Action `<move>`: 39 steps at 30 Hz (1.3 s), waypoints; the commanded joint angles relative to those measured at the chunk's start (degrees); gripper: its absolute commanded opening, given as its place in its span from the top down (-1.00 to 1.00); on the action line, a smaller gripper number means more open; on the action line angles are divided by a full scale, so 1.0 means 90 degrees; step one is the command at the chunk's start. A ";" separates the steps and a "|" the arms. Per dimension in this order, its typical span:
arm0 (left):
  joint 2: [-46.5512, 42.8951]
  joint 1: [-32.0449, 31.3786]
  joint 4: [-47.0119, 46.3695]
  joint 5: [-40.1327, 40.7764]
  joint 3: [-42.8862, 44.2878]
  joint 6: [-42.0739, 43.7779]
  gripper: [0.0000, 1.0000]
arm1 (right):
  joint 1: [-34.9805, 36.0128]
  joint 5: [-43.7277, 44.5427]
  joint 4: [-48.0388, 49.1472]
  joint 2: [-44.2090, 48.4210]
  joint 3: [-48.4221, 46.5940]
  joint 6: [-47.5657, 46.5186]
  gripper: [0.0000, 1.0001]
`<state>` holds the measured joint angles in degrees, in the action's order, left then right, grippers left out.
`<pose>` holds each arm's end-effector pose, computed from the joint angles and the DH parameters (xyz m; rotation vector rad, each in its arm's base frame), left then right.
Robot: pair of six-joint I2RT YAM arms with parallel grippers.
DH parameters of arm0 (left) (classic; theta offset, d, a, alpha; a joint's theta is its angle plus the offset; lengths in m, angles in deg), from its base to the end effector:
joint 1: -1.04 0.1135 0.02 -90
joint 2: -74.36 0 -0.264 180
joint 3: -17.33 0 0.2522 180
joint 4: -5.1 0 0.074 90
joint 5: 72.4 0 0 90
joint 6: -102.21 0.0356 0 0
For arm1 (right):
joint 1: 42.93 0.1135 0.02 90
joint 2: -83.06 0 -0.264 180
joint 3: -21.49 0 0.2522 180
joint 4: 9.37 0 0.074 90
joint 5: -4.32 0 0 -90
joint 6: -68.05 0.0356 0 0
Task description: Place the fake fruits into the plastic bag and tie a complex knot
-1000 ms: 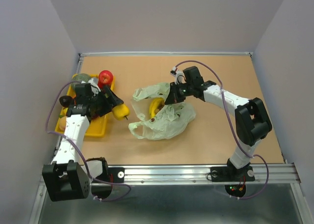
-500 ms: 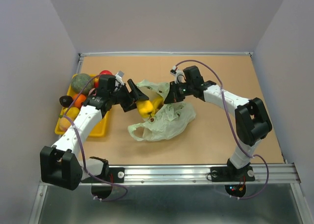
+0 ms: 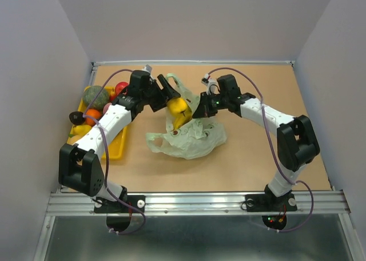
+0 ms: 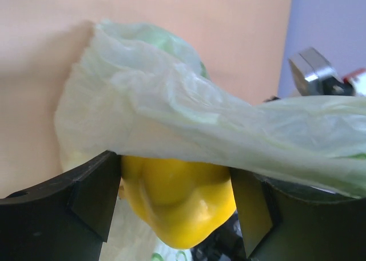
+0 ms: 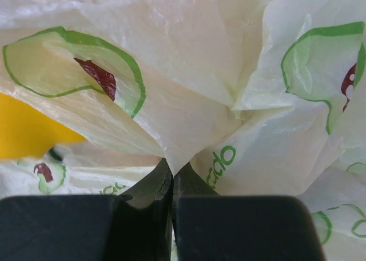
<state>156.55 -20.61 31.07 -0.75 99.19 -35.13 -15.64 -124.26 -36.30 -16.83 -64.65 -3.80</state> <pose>0.3053 -0.1333 0.3258 -0.2701 2.1635 -1.0520 0.3342 0.1974 0.2473 -0.5609 2.3014 1.1697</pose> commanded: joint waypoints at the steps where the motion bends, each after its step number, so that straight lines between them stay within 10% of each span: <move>1: 0.0076 -0.0065 0.0060 0.1110 0.0324 0.0307 -0.17 | -0.0248 -0.0253 0.0233 0.0289 -0.0112 0.0171 0.99; 8: 0.0096 -0.0221 -0.0125 0.0742 0.0422 0.0649 -0.97 | -0.0337 -0.0497 0.0223 0.0163 -0.0141 0.0258 0.99; 21: -0.1289 0.0324 0.1024 -0.0294 -0.0553 0.3603 -0.94 | -0.0337 -0.0322 0.0233 -0.0043 -0.0220 0.0278 0.99; 29: -0.2228 0.2579 0.2042 -0.1613 -0.1043 0.5423 -0.86 | -0.0337 -0.0244 0.0233 -0.0072 -0.0210 0.0268 0.99; 39: 0.0172 0.2952 0.0432 0.1001 0.1631 0.6460 -0.97 | -0.0327 -0.0214 0.0233 -0.0180 -0.0220 0.0220 0.99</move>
<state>151.94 5.86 43.64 -2.78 104.57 17.86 -18.73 -126.58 -36.28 -18.41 -64.65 -1.37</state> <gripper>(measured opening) 0.983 0.013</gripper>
